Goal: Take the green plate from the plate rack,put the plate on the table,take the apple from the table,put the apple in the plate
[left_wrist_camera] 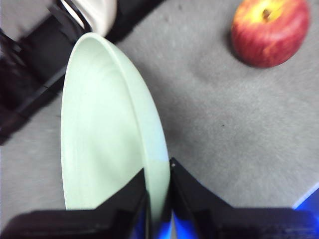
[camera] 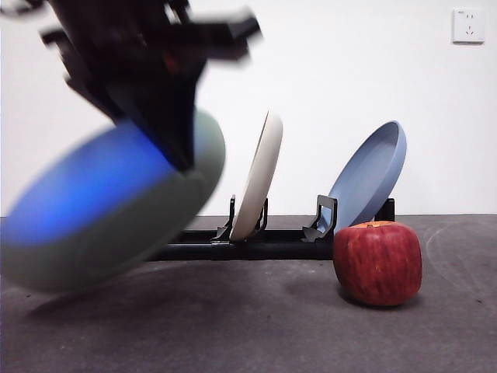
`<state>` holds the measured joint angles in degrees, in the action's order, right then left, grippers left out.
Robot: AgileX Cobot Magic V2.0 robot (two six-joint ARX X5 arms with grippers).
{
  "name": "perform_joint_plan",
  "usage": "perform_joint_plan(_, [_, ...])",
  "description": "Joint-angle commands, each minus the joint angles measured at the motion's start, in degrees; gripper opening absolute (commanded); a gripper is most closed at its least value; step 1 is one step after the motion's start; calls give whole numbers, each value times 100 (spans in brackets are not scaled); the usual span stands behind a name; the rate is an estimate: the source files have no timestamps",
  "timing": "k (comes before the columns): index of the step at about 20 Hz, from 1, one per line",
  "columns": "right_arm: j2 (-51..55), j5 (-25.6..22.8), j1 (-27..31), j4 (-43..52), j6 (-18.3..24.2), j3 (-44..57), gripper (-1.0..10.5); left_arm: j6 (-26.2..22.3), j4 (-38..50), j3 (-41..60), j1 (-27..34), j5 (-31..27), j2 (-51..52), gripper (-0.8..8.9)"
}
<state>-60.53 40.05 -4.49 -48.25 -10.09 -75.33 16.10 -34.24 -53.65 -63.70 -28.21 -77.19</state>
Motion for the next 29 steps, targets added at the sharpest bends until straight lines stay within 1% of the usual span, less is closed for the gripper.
perform_joint_plan(1, [-4, 0, -9, 24, -20, -26, 501, -136, 286, 44, 131, 374, -457, -9])
perform_joint_plan(3, [-4, 0, -9, 20, -20, -26, 501, -136, 398, 44, 256, 612, -907, -9])
perform_joint_plan(5, [-4, 0, -9, 22, -20, -26, 501, -151, 387, 44, 367, 723, -1316, -9])
perform_joint_plan(9, [-4, 0, -9, 26, -15, -26, 501, -157, 393, 44, 490, 1510, -1860, -9])
perform_joint_plan(12, [-4, -2, -9, 28, -9, -26, 501, -157, 391, 42, 490, 1958, -1915, -9])
perform_joint_plan(22, [-4, 0, -9, 26, 7, -26, 501, -118, 208, 31, 581, 1985, -1902, 11])
perform_joint_plan(23, [-4, 0, -9, 24, 7, -26, 501, -111, 208, 31, 608, 1985, -1888, 52])
perform_joint_plan(25, [-4, 0, -9, 24, 7, -26, 501, -109, 208, 26, 662, 1985, -1823, 193])
perform_joint_plan(29, [-4, -2, -9, 22, 7, -26, 501, -109, 177, 24, 758, 1980, -1460, 198])
